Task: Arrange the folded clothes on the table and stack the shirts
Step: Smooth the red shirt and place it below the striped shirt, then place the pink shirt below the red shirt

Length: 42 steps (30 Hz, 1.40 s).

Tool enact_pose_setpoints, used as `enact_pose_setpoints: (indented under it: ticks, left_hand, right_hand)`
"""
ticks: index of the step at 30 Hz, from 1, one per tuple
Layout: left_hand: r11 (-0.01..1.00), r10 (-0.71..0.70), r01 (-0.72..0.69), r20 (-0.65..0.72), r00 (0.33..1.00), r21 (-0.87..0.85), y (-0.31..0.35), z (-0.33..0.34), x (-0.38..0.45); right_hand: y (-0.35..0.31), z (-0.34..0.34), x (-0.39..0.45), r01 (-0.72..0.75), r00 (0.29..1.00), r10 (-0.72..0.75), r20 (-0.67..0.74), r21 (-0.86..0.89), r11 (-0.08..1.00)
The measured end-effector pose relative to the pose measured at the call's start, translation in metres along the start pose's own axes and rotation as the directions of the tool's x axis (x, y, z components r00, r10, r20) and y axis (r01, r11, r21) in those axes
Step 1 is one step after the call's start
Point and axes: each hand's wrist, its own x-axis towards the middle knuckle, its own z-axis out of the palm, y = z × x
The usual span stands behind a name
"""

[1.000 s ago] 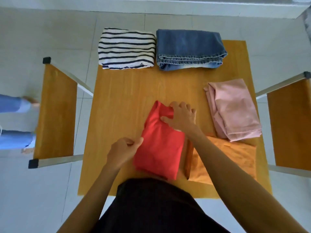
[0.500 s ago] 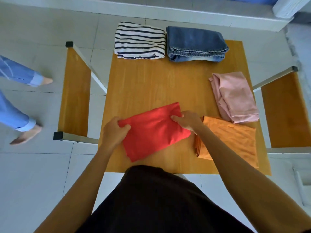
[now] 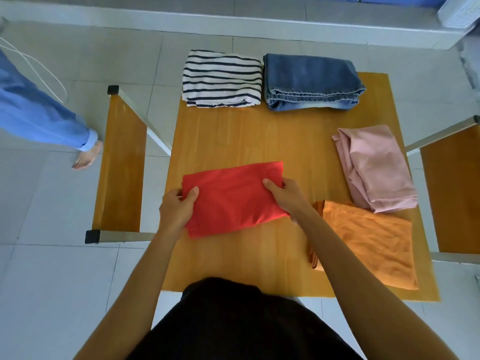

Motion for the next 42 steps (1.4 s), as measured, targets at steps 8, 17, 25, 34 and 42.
enact_pose_setpoints:
  ticks: [8, 17, 25, 34, 42]
  left_hand:
    - [0.991, 0.136, -0.136, -0.084, 0.987, 0.002, 0.110, -0.005, 0.096]
    - [0.984, 0.049, -0.030, -0.110, 0.993, 0.173, 0.137, 0.024, 0.137]
    - [0.920, 0.380, -0.327, -0.289, 0.879, 0.215, 0.118, 0.080, 0.047]
    - [0.680, 0.603, -0.692, 0.353, 0.715, 0.241, 0.175, 0.218, 0.002]
    - [0.792, 0.417, -0.569, 0.485, 0.768, 0.220, 0.265, 0.329, 0.007]
  right_hand:
    - [-0.102, -0.013, 0.071, 0.137, 0.991, -0.137, -0.008, 0.120, 0.983]
    - [-0.100, -0.012, 0.109, 0.067, 0.988, -0.082, -0.132, -0.116, 0.991]
    - [-0.042, -0.076, 0.053, 0.153, 0.876, -0.210, -0.433, -0.165, 0.975]
    - [0.029, -0.175, 0.012, -0.179, 0.542, 0.134, -0.829, 0.042, 0.983]
    - [0.060, -0.215, 0.023, -0.214, 0.470, 0.585, -0.661, 0.558, 0.802]
